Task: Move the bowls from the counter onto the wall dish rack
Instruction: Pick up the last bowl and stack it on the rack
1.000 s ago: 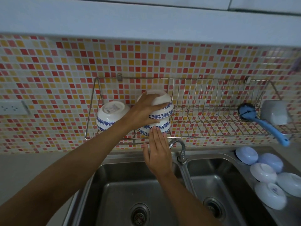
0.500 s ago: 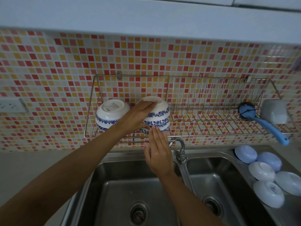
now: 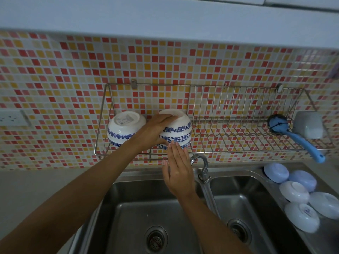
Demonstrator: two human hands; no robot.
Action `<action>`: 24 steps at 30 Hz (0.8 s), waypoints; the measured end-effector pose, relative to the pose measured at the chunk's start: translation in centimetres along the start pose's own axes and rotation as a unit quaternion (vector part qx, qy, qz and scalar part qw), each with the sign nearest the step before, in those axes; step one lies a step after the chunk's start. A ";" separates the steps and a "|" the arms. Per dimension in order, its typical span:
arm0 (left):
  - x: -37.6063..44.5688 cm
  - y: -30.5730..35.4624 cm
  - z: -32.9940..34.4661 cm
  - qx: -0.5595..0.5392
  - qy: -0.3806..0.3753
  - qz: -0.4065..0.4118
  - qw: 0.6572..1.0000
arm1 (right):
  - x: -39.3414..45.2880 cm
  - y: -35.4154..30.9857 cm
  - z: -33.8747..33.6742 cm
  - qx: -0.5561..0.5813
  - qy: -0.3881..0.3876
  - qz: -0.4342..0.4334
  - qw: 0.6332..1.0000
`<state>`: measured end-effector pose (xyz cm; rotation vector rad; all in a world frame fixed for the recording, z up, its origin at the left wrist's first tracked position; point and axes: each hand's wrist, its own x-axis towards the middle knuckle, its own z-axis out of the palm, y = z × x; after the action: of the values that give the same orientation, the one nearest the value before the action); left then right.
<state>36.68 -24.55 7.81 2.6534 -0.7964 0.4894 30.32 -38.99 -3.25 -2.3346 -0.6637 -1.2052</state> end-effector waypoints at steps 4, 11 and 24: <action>-0.3 -0.1 0.1 -0.001 0.009 -0.001 1.000 | -0.1 -0.1 0.0 0.000 -0.007 0.004 1.000; -1.6 -1.0 0.2 -0.052 0.031 -0.015 0.998 | 0.6 -0.3 -1.1 0.046 -0.014 0.038 0.998; -1.4 0.4 0.3 -0.085 0.003 -0.071 0.994 | 1.6 4.8 -3.7 -0.106 -0.106 0.109 0.983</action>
<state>35.42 -24.33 7.06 2.5264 -0.6132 0.3758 31.60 -44.52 -0.66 -2.6587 -0.3451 -0.9792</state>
